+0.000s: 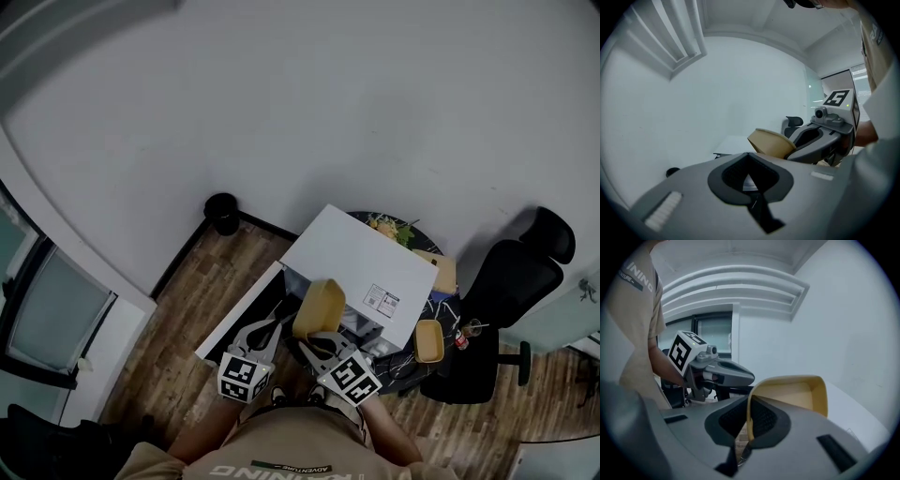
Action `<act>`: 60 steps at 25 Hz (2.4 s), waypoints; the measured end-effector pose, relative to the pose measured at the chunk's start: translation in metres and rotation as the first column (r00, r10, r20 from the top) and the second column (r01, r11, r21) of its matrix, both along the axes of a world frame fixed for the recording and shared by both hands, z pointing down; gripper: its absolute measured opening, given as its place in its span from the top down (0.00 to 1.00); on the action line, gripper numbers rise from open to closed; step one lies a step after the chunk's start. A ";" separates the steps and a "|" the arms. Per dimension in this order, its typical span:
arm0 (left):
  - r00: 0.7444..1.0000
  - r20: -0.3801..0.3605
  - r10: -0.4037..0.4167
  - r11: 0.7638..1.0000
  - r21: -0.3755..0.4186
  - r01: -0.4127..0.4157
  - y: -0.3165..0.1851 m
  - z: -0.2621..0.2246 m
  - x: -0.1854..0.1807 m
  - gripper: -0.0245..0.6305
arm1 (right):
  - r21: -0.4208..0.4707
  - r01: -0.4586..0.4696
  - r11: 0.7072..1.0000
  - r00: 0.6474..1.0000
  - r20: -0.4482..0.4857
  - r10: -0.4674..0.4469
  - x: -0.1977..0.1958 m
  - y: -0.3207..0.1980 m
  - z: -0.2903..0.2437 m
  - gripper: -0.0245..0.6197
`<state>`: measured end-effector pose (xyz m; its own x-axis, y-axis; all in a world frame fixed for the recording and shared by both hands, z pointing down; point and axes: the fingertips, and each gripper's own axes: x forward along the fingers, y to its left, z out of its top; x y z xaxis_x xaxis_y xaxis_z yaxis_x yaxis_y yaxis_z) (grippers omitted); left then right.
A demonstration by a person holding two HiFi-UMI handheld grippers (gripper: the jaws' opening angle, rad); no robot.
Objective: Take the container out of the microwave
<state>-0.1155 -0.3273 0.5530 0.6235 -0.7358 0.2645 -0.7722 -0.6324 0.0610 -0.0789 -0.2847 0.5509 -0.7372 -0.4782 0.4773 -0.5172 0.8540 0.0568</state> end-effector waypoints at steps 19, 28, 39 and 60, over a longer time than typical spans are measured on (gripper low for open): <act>1.000 0.018 -0.014 0.999 -0.047 0.015 0.105 0.031 0.047 0.95 | 0.007 -0.010 1.000 1.000 -0.028 0.011 0.054 0.103 0.023 0.94; 0.994 0.079 -0.079 0.989 -0.116 0.087 0.210 0.050 0.082 0.95 | -0.058 0.027 0.998 0.999 0.025 -0.026 0.092 0.190 0.057 0.94; 0.996 0.059 -0.061 0.993 -0.098 0.067 0.256 0.037 0.076 0.95 | -0.110 0.009 0.994 0.999 0.051 -0.003 0.084 0.242 0.056 0.94; 0.995 0.026 0.092 0.995 0.046 -0.093 0.265 -0.018 0.085 0.95 | 0.071 -0.129 0.989 0.991 0.034 0.127 0.084 0.253 -0.001 0.94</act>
<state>-0.0301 -0.0621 0.5350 0.6833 -0.6874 0.2461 -0.7112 -0.7029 0.0115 0.0048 -0.0317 0.5498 -0.6811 -0.6021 0.4167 -0.6241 0.7750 0.0997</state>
